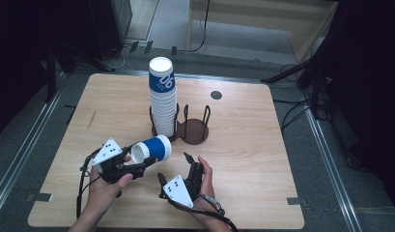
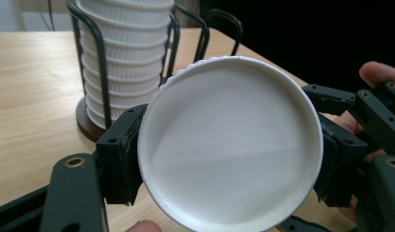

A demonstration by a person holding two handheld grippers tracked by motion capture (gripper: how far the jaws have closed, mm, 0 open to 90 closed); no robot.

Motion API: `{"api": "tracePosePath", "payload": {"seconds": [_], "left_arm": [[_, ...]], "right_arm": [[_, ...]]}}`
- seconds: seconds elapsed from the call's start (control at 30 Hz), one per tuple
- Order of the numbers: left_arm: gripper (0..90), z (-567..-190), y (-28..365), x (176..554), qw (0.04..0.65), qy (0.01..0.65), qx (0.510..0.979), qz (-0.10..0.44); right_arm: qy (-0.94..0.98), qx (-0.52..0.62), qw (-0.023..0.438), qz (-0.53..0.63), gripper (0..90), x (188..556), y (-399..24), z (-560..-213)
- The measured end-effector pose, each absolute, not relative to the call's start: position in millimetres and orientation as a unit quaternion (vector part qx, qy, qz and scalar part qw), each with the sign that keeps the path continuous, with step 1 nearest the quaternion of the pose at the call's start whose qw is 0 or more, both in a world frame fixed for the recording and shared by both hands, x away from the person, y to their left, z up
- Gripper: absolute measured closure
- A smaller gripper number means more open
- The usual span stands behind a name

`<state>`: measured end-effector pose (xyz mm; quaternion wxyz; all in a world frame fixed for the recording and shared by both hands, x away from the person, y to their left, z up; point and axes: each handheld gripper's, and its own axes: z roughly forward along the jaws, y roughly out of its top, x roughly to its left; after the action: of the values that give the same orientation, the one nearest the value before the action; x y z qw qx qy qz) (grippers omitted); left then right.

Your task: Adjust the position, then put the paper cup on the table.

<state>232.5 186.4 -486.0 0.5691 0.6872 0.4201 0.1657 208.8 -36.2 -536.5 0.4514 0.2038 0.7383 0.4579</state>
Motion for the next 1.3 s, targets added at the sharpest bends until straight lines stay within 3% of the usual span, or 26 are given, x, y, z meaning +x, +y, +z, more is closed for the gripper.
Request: {"api": "tracePosePath", "payload": {"seconds": [0.7, 0.97, 1.3], "left_arm": [[27.5, -492, 188, 228, 0.629, 0.393, 0.618, 0.259], [27.8, -495, 189, 229, 0.651, 0.384, 0.598, 0.268], [27.8, -495, 188, 229, 0.667, 0.376, 0.586, 0.265]], "right_arm": [[0.719, 0.274, 0.438, 0.466, 0.0, 218, -44, -534], [0.711, 0.297, 0.432, 0.468, 0.7, 222, -45, -533], [0.671, 0.405, 0.335, 0.523, 8.8, 228, -62, -508]]}}
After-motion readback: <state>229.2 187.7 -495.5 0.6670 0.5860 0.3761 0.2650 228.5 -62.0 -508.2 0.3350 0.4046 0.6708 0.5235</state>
